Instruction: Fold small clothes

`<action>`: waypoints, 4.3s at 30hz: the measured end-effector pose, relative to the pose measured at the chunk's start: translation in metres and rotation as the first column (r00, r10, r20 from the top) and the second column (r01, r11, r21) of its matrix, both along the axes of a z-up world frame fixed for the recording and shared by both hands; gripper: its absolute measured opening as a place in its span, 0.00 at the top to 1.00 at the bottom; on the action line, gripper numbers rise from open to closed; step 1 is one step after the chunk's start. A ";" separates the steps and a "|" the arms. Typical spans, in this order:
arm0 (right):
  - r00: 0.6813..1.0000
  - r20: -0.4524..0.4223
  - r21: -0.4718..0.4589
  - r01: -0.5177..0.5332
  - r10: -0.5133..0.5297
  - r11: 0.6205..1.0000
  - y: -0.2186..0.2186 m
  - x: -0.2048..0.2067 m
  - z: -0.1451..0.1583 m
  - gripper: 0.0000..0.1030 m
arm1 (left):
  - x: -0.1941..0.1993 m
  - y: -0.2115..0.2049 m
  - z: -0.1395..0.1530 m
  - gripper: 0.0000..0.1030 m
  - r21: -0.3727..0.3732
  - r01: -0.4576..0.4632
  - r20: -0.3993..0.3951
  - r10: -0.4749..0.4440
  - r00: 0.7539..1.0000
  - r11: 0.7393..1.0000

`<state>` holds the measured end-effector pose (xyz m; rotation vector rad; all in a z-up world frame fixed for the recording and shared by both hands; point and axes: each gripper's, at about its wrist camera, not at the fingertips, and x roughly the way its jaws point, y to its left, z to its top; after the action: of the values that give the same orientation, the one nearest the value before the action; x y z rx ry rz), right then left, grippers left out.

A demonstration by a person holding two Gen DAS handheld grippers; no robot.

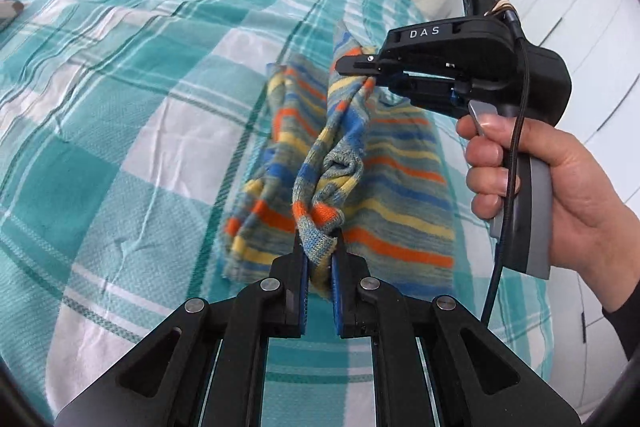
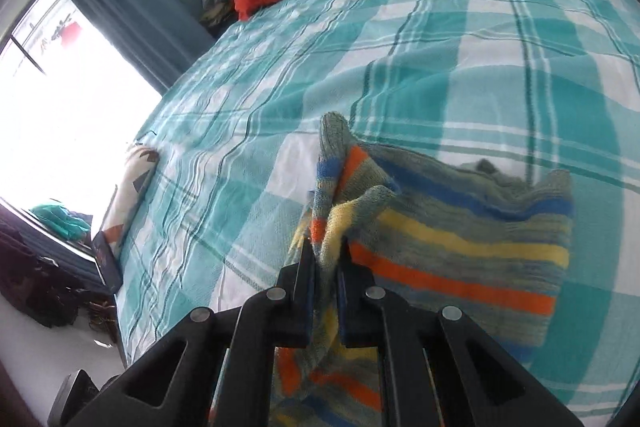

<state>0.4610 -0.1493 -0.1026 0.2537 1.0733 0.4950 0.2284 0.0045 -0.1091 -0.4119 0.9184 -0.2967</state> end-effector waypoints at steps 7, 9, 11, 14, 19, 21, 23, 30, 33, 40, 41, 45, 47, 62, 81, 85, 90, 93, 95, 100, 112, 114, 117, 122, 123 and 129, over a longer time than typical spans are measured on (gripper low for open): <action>0.996 -0.072 0.126 0.061 -0.052 0.990 0.019 -0.003 -0.023 0.38 | 0.000 0.026 -0.007 0.45 0.013 -0.054 -0.081 0.055 0.995 0.998; 0.998 -0.041 0.181 0.048 -0.041 0.982 0.011 -0.015 -0.011 0.38 | -0.012 0.033 0.001 0.33 0.017 -0.069 -0.049 0.070 0.996 0.997; 1.000 0.007 0.168 0.028 -0.030 0.985 0.003 -0.032 0.004 0.38 | -0.018 0.036 0.007 0.29 0.005 -0.060 -0.032 0.061 0.998 0.998; 0.995 0.094 0.084 -0.021 0.013 0.996 -0.013 -0.070 0.024 0.38 | -0.011 0.031 0.011 0.23 0.032 -0.029 -0.004 0.029 1.000 0.999; 0.984 0.127 -0.084 -0.119 0.129 0.989 -0.021 -0.139 0.003 0.38 | 0.041 0.019 -0.019 0.31 0.183 -0.053 -0.090 0.070 0.993 0.982; 0.991 0.026 -0.151 -0.123 0.129 0.981 -0.025 -0.150 -0.032 0.38 | 0.057 0.026 -0.028 0.32 0.178 -0.056 -0.144 0.082 0.986 0.983; 0.992 0.021 -0.170 -0.121 0.126 0.978 -0.032 -0.162 -0.044 0.39 | 0.062 0.031 -0.015 0.32 0.175 -0.039 -0.138 0.064 0.988 0.984; 0.988 0.122 0.018 0.095 -0.096 0.995 -0.101 -0.139 -0.006 0.24 | 0.090 0.037 0.015 0.08 0.063 0.119 -0.013 -0.119 0.993 0.991; 0.987 0.021 0.125 0.157 -0.160 0.980 -0.124 -0.106 -0.026 0.24 | 0.122 0.024 -0.011 0.15 0.044 0.184 -0.102 -0.178 0.979 0.982; 0.993 -0.051 0.150 0.115 -0.108 0.982 -0.092 -0.062 -0.071 0.66 | 0.140 -0.005 -0.034 0.84 0.007 0.197 -0.148 -0.194 0.970 0.980; 0.993 -0.026 0.093 0.116 -0.114 0.989 -0.082 -0.061 -0.068 0.69 | 0.137 -0.008 -0.029 0.85 0.034 0.189 -0.132 -0.183 0.974 0.981; 0.982 0.179 -0.130 0.091 -0.067 0.987 -0.043 -0.083 -0.024 0.73 | 0.118 -0.012 0.006 0.86 0.105 0.183 -0.039 -0.180 0.983 0.977; 0.967 0.251 -0.154 0.076 -0.036 0.985 -0.031 -0.092 0.001 0.74 | 0.113 -0.007 0.026 0.86 0.107 0.169 0.002 -0.170 0.985 0.980; 0.960 0.172 -0.254 0.258 -0.219 0.932 -0.086 -0.112 0.002 0.15 | 0.054 0.012 0.034 0.21 0.455 0.027 0.018 -0.039 0.999 0.890; 0.941 0.286 -0.311 0.270 -0.181 0.911 -0.048 -0.294 0.110 0.02 | -0.085 -0.003 0.144 0.01 0.613 -0.172 0.180 0.076 0.981 0.771; 0.938 0.304 -0.339 0.269 -0.166 0.901 -0.041 -0.318 0.128 0.01 | -0.107 -0.005 0.153 0.01 0.587 -0.152 0.152 0.076 0.985 0.795; 0.939 0.297 -0.333 0.271 -0.173 0.903 -0.043 -0.336 0.138 0.01 | -0.125 -0.013 0.160 0.01 0.601 -0.164 0.177 0.070 0.982 0.782; 0.944 0.282 -0.343 0.267 -0.172 0.900 -0.043 -0.342 0.140 0.01 | -0.129 -0.016 0.162 0.01 0.611 -0.169 0.188 0.065 0.980 0.773; 0.945 0.279 -0.364 0.269 -0.171 0.891 -0.042 -0.346 0.141 0.01 | -0.131 -0.015 0.163 0.01 0.615 -0.173 0.187 0.070 0.980 0.770; 0.946 0.278 -0.395 0.272 -0.168 0.878 -0.036 -0.350 0.144 0.01 | -0.133 -0.012 0.161 0.01 0.604 -0.156 0.156 0.076 0.985 0.782; 0.942 0.291 -0.430 0.287 -0.169 0.856 -0.021 -0.363 0.162 0.01 | -0.147 -0.003 0.177 0.00 0.568 -0.135 0.146 0.062 0.987 0.812; 0.937 0.305 -0.450 0.299 -0.170 0.842 -0.018 -0.369 0.168 0.01 | -0.150 -0.005 0.181 0.00 0.565 -0.134 0.143 0.063 0.988 0.814; 0.929 0.318 -0.453 0.323 -0.188 0.831 -0.017 -0.376 0.177 0.01 | -0.154 -0.007 0.186 0.00 0.564 -0.131 0.149 0.055 0.987 0.815; 0.919 0.336 -0.451 0.349 -0.206 0.822 -0.021 -0.384 0.189 0.01 | -0.156 -0.012 0.187 0.00 0.555 -0.110 0.143 0.036 0.989 0.824; 0.917 0.339 -0.449 0.354 -0.210 0.821 -0.022 -0.385 0.191 0.01 | -0.157 -0.014 0.187 0.00 0.557 -0.111 0.144 0.036 0.989 0.823; 0.916 0.336 -0.449 0.360 -0.220 0.818 -0.024 -0.386 0.189 0.01 | -0.156 -0.017 0.188 0.00 0.558 -0.101 0.142 0.025 0.990 0.824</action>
<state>0.0751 -0.1734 0.0863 -0.1141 0.8385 -0.0451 0.0726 -0.0125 0.0786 0.1290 0.8178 0.0215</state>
